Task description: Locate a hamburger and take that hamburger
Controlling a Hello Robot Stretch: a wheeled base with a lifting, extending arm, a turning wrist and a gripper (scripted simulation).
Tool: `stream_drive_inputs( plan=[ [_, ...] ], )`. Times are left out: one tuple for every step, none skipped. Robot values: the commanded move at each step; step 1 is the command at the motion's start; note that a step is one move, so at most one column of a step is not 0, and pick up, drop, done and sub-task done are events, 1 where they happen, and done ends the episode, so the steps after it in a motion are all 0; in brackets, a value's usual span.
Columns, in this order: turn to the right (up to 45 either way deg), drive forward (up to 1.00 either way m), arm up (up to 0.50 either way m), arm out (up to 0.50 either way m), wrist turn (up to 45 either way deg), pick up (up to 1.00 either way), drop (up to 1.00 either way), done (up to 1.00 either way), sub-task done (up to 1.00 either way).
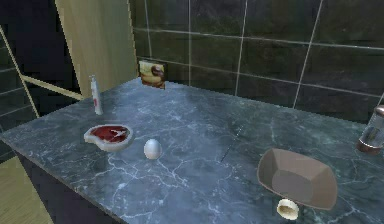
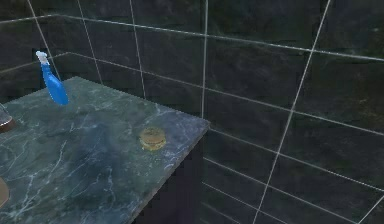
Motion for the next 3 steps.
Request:
stream_drive_inputs(
  plan=[
    [0.0, 0.0, 0.38, 0.0, 0.0, 0.0, 0.0, 0.0, 0.0],
    [0.0, 0.0, 0.0, 0.22, 0.0, 0.0, 0.0, 0.0, 0.0],
    [0.0, 0.0, 0.0, 0.0, 45.0, 0.0, 0.0, 0.0, 0.0]
  ],
)
